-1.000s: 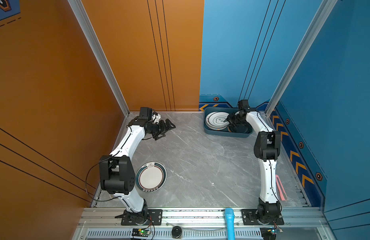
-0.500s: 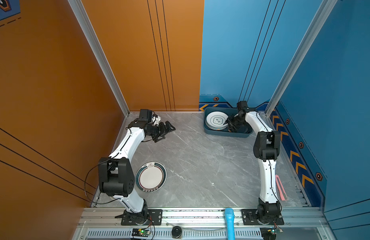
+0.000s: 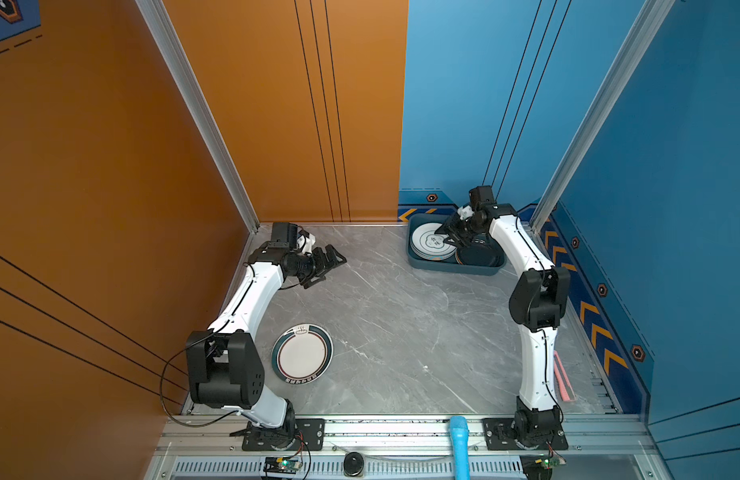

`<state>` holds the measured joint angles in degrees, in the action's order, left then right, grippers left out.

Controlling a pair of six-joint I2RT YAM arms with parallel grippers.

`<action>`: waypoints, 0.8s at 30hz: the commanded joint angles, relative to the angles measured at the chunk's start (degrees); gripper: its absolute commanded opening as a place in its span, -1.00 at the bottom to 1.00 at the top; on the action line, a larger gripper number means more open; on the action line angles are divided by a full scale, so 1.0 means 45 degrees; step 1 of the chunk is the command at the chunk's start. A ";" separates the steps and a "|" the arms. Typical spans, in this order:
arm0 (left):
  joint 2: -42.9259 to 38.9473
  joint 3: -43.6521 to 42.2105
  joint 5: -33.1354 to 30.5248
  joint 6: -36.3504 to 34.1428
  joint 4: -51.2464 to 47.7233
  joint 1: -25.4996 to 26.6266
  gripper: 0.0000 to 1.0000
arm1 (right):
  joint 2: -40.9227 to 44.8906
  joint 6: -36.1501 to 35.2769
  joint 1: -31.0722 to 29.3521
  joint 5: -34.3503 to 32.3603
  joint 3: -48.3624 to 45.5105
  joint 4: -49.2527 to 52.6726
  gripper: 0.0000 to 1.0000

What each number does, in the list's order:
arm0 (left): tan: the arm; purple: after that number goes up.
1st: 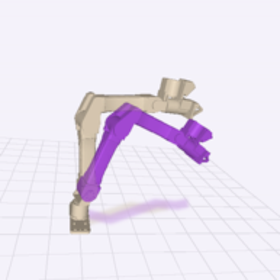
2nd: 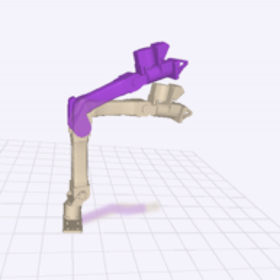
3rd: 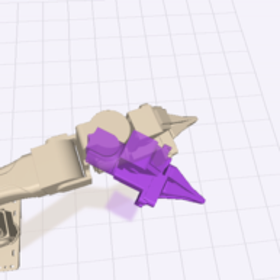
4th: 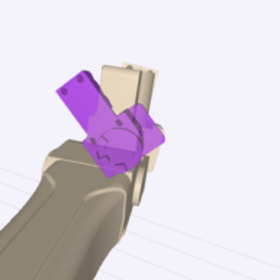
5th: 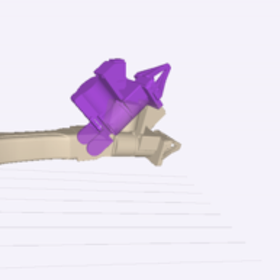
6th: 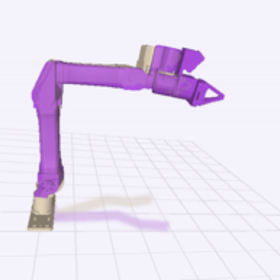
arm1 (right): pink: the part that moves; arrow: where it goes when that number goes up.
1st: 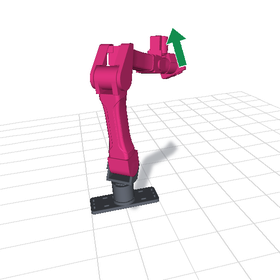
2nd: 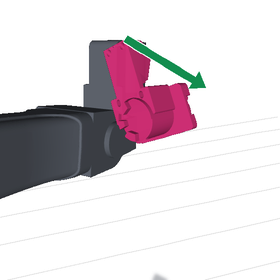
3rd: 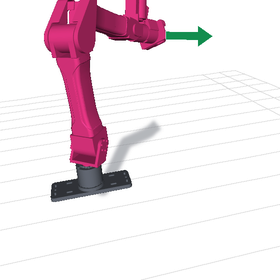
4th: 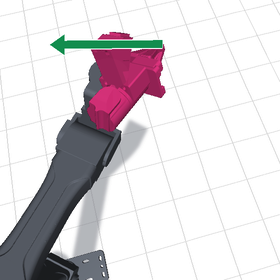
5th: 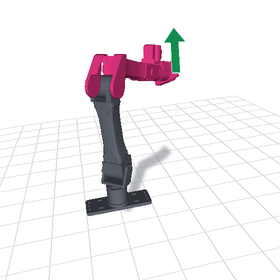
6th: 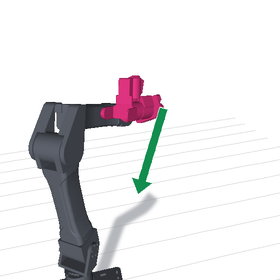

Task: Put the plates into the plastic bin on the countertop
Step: 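Open right gripper and move it to the red-green rimmed plate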

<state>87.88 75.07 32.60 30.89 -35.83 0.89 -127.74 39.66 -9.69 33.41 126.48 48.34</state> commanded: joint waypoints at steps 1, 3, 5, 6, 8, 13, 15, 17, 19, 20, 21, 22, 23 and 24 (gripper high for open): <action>-0.0768 -0.0343 -0.0382 0.0041 -0.0201 -0.0272 0.96 | 0.1102 -0.0838 -0.1116 0.1239 -0.0517 -0.0079 -0.04; -0.1126 -0.0640 -0.0523 0.0206 -0.0200 -0.0332 0.96 | 0.1559 -0.0903 -0.1897 0.1289 -0.1214 -0.0115 -0.04; -0.1484 -0.0956 -0.0582 0.0343 -0.0201 -0.0315 0.96 | 0.1909 -0.0905 -0.2716 0.1139 -0.1958 -0.0207 -0.04; -0.1716 -0.1176 -0.0647 0.0375 -0.0198 -0.0299 0.96 | 0.2267 -0.0886 -0.3160 0.1013 -0.2430 -0.0347 -0.05; -0.2167 -0.1557 -0.0751 0.0441 -0.0201 -0.0292 0.96 | 0.2640 -0.0652 -0.4044 0.0832 -0.3325 -0.0809 -0.05; -0.3490 -0.2438 -0.0698 0.0748 -0.0201 -0.0285 0.96 | 0.3048 0.0379 -0.6112 0.0706 -0.5458 -0.2600 -0.05; -0.4011 -0.2764 -0.0585 0.0846 -0.0266 -0.0204 0.96 | 0.2928 0.0681 -0.6877 0.0664 -0.6057 -0.3144 -0.05; -0.4412 -0.3039 -0.0584 0.0897 -0.0409 -0.0091 0.96 | 0.2646 0.0805 -0.7647 0.0589 -0.6111 -0.3350 -0.05; -0.4775 -0.3278 -0.0527 0.1071 -0.0454 -0.0002 0.96 | 0.2305 0.0984 -0.8186 0.0544 -0.6114 -0.3607 -0.05; -0.4951 -0.3368 -0.0489 0.1136 -0.0455 0.0040 0.96 | 0.2102 0.1059 -0.8420 0.0527 -0.6103 -0.3758 -0.05; -0.5123 -0.3429 -0.0486 0.1135 -0.0507 0.0091 0.96 | 0.1884 0.1136 -0.8617 0.0525 -0.6070 -0.3887 -0.05; -0.5231 -0.3468 -0.0485 0.1123 -0.0567 0.0132 0.96 | 0.1562 0.1178 -0.8760 0.0505 -0.6069 -0.3998 -0.06; -0.5350 -0.3478 -0.0487 0.1063 -0.0637 0.0193 0.96 | 0.1340 0.1230 -0.8881 0.0489 -0.6091 -0.4178 -0.06; -0.5476 -0.3479 -0.0488 0.1040 -0.0650 0.0212 0.96 | 0.1117 0.1262 -0.9015 0.0504 -0.6079 -0.4335 -0.06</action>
<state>64.82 60.14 30.20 35.44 -37.21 1.28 -119.00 43.57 -49.87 37.28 99.20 32.23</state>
